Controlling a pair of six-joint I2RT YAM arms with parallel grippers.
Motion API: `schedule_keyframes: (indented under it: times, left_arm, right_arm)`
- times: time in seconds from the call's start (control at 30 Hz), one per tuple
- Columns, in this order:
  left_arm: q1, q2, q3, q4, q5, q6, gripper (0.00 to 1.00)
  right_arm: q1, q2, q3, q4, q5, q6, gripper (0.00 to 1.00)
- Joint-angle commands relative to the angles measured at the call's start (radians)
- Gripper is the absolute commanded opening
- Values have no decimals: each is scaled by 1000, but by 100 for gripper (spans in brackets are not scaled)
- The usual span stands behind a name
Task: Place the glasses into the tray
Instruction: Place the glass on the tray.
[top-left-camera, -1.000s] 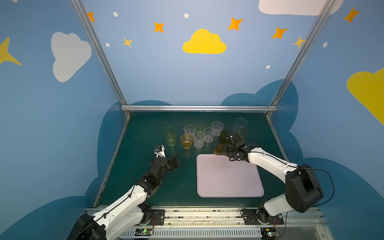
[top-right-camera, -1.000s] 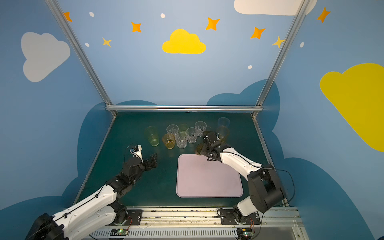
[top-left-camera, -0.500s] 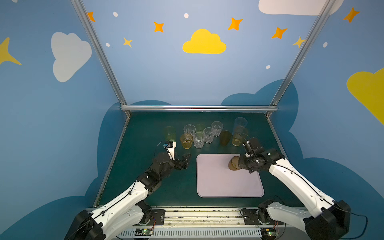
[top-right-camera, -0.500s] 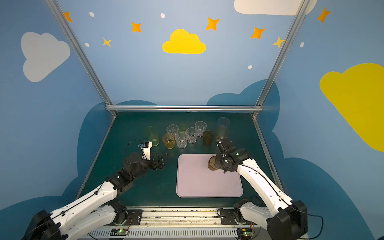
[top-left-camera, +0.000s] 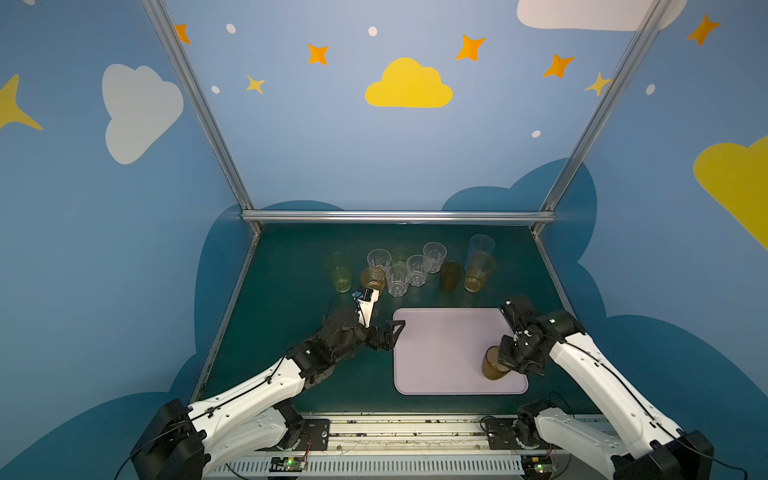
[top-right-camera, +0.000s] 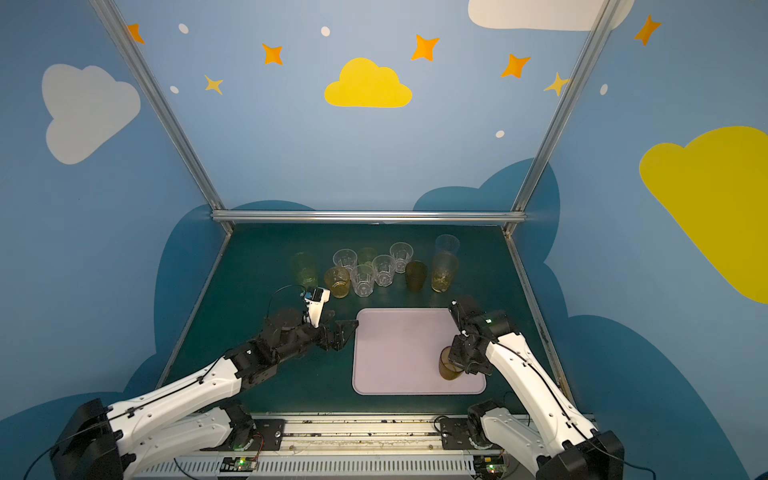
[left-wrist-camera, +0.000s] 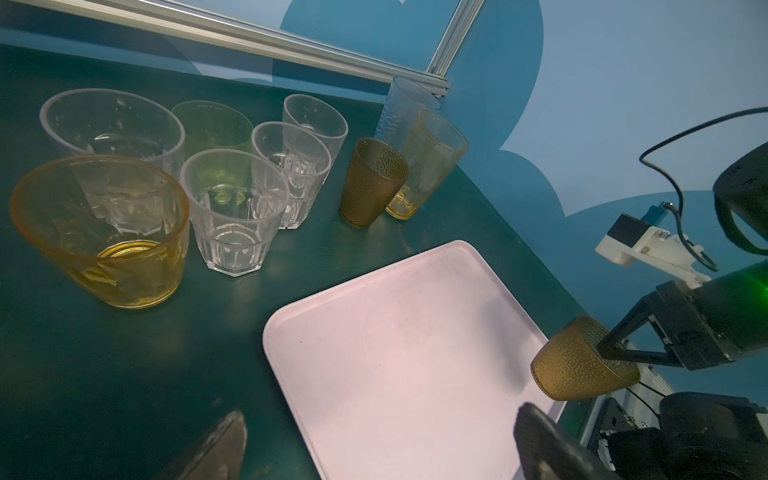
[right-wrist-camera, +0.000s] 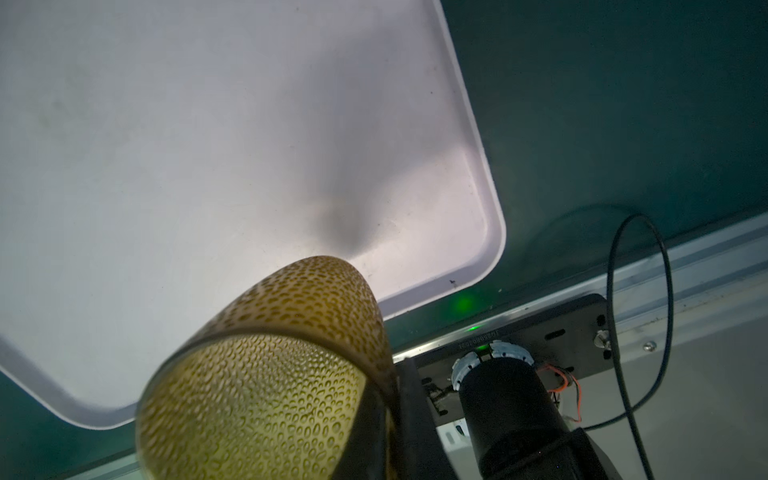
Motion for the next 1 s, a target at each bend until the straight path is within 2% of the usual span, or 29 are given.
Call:
schedule_keyframes:
  times: [0.0,0.33,0.67,0.7,0.73,0.77,0.83,0.97]
  left_arm:
    - [-5,-24,6,5,-16,11,100]
    - [-5,-69,-21,-7,-72,19,100]
    - [-5,-69,-21,-10,-78,14,100]
    - [-5,-69,-22,-10,-79,14,100]
    - [-5,-71,-22,-10,-82,14,100]
    - [-5,-70,-23,-10,-85,13,100]
    - [-5,-68,-23,-13,-96,9,100]
    - [-4,-57,-19,-30,-154,-36,100]
  right_arm:
    - [8,-8,-32,-47,45,71,0]
    - [55,41,-59,-19,156,157,0]
    - [54,106,-125,125,125,198,0]
    - [55,112,-125,129,126,203,2]
    - [54,117,-125,133,124,204,9]
    - [55,118,-126,139,122,202,19]
    - [54,110,-128,144,125,205,48]
    - [51,73,-127,149,134,207,67]
